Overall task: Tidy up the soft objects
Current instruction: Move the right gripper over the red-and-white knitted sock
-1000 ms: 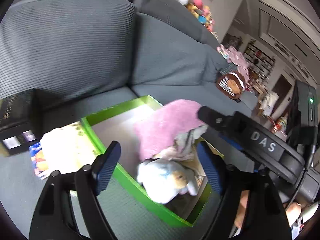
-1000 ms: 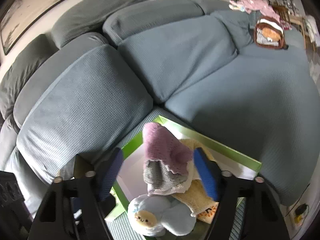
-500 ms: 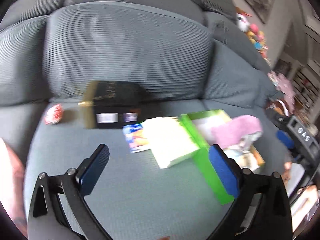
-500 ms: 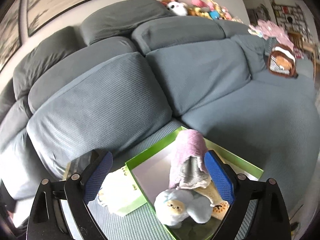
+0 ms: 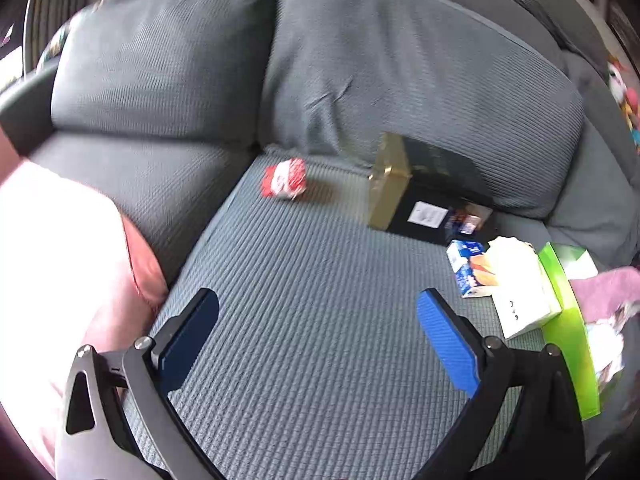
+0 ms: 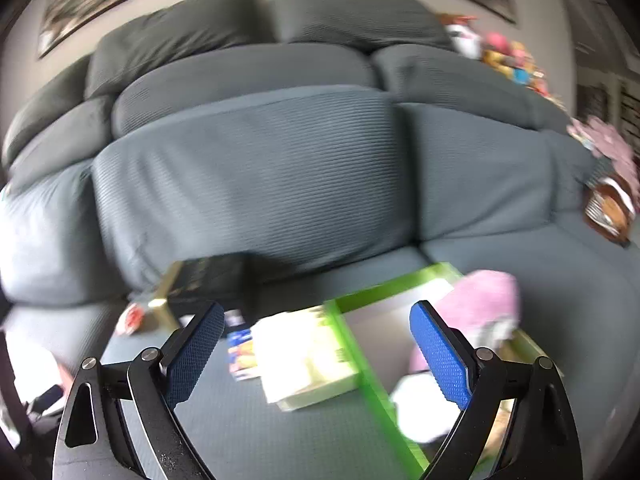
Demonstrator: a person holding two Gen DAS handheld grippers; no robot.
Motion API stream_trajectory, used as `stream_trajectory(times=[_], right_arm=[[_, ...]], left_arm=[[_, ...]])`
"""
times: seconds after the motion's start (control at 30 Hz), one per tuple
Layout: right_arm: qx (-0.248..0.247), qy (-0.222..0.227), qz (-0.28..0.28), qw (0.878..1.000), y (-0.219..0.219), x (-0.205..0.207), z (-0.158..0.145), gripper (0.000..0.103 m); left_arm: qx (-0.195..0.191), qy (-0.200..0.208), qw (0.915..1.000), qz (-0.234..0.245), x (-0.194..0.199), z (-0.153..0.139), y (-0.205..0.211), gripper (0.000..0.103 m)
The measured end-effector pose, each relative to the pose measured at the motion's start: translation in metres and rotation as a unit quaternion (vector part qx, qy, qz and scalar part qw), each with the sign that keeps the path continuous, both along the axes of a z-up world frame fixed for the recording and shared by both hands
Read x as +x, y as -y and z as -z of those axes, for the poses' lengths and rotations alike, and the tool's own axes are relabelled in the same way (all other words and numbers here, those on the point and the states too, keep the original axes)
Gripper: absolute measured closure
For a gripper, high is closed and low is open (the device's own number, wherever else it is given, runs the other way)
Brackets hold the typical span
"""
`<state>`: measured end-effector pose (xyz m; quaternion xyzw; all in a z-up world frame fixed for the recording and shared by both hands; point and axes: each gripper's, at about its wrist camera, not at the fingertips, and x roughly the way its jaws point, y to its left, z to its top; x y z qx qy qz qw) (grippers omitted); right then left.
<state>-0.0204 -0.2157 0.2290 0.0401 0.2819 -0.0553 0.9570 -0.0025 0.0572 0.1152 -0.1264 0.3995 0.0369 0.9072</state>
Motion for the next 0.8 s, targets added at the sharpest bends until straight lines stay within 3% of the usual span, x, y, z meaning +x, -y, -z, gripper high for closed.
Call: stream_trajectory(times=[0.2,0.37,0.5,0.67,0.8], right_arm=[[-0.026,-0.021,-0.084,0.996,-0.067,0.016,0.009,0.009],[0.033,-0.068,-0.163,0.984,-0.115,0.045,0.025,0.009],[0.058,-0.107,-0.220,0.968,-0.161,0.080,0.043,0.009],[0.068,-0.173,-0.258,0.948,-0.222,0.131,0.078,0.009],[0.046,-0.202,-0.253,0.945,-0.262,0.168,0.110,0.013]], left_arm=[[-0.017,-0.020,0.9978,-0.060,-0.002,0.007,-0.045,0.004],[-0.059,-0.028,0.9917,-0.111,-0.007,0.012,-0.088,0.004],[-0.059,-0.046,0.9875,-0.139,-0.006,0.018,-0.106,0.005],[-0.079,-0.058,0.9818,-0.162,-0.007,0.022,-0.120,0.005],[-0.086,-0.055,0.9813,-0.163,-0.006,0.021,-0.122,0.005]])
